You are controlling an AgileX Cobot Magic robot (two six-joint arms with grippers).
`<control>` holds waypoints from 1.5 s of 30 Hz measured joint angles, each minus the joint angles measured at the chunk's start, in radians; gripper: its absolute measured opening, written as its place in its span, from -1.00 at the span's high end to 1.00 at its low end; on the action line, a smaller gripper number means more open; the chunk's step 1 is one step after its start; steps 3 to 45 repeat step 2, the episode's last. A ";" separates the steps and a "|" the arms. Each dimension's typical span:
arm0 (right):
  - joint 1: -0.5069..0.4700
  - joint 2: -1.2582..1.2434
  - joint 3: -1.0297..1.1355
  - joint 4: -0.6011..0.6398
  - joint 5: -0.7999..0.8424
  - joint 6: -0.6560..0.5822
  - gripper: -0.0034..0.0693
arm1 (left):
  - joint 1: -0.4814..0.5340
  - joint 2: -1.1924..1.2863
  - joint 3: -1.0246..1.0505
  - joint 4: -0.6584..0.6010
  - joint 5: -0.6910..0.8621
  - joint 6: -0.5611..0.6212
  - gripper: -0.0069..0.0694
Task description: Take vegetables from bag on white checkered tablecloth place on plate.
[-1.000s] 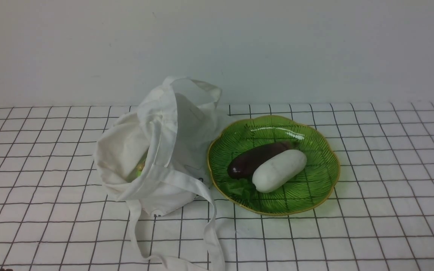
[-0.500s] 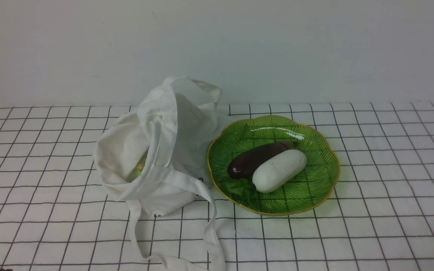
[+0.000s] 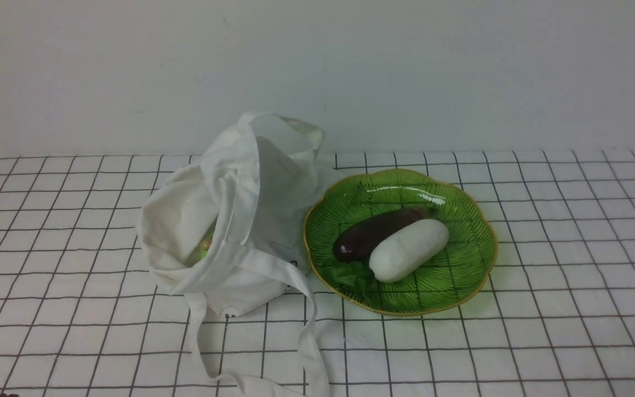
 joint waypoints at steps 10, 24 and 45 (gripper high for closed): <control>0.000 0.000 0.000 0.000 0.000 0.000 0.95 | 0.000 0.000 0.000 0.000 0.000 0.000 0.84; 0.000 0.000 0.000 0.000 0.000 0.000 0.95 | 0.000 0.000 0.000 0.000 0.000 0.000 0.84; 0.000 0.000 0.000 0.000 0.000 0.000 0.95 | 0.000 0.000 0.000 0.000 0.000 0.000 0.84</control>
